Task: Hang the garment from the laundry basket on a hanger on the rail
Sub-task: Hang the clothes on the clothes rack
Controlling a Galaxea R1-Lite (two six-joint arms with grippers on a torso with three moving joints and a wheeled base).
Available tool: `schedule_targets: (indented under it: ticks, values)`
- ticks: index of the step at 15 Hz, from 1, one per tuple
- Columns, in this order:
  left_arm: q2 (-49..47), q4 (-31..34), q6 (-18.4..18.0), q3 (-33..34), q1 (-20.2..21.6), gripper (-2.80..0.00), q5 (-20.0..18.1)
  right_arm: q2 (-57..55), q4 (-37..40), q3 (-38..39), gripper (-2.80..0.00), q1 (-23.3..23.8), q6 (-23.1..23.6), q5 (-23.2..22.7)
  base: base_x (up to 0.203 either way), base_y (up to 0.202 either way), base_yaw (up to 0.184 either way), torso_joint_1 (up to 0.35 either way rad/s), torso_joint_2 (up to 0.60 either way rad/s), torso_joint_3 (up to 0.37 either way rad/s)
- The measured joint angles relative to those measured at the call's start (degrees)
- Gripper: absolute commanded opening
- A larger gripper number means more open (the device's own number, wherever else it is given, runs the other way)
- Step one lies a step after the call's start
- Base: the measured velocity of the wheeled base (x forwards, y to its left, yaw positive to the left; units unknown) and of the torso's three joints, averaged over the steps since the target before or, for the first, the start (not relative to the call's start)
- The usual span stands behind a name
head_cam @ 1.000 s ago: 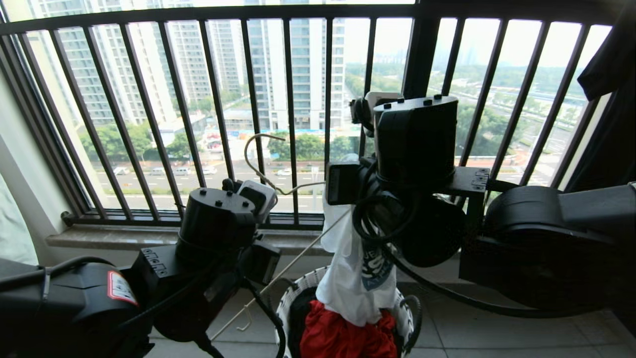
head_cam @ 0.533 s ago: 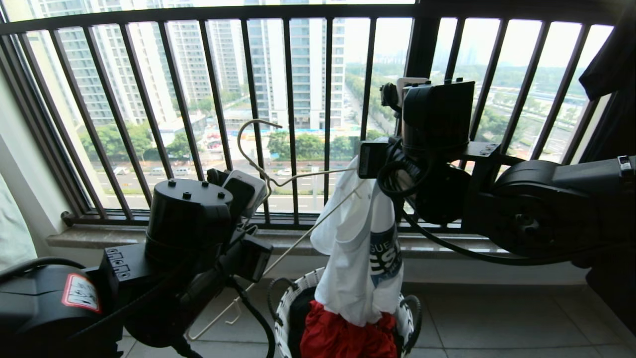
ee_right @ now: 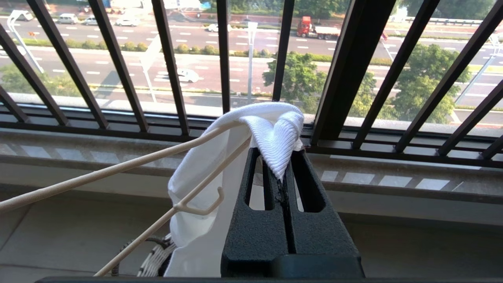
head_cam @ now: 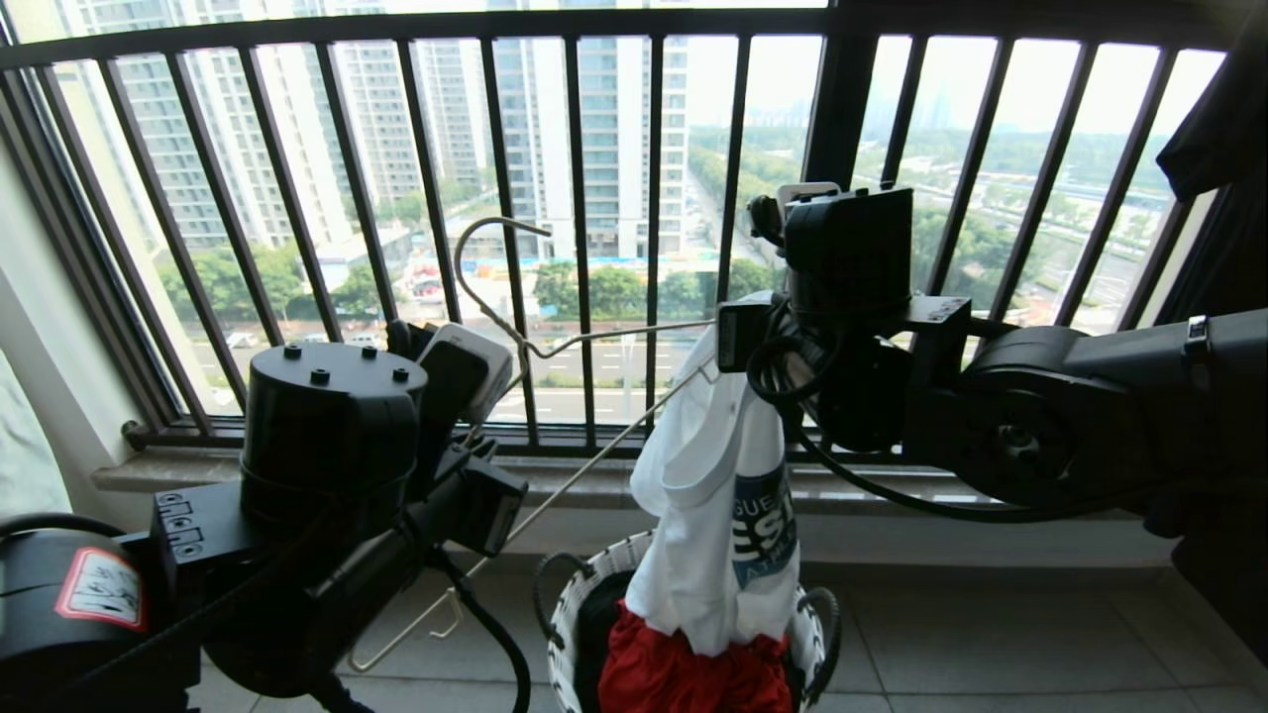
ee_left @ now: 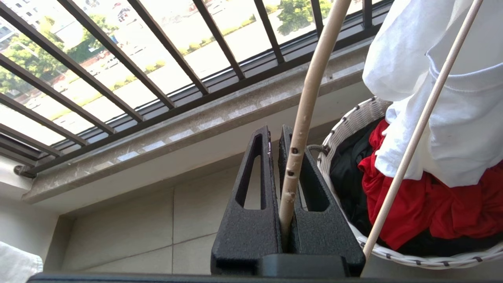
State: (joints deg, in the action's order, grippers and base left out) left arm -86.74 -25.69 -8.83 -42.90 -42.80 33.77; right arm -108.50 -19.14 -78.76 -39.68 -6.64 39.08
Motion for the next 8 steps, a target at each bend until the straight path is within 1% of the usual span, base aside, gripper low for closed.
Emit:
schedule_targets:
  ticks: [5,8]
  values:
    - [-0.11,0.00,-1.39,0.97,0.61,-2.80,0.07,0.01,2.96,-0.51,-2.80,0.52,-0.03,-0.17,0.000,0.000,0.000,0.000,0.00,0.000]
    - [-0.06,0.03,-1.70,1.62,0.58,-2.80,-0.29,0.01,3.24,-0.71,-2.80,0.57,-0.08,-0.30,0.000,0.000,0.000,0.000,0.00,0.000]
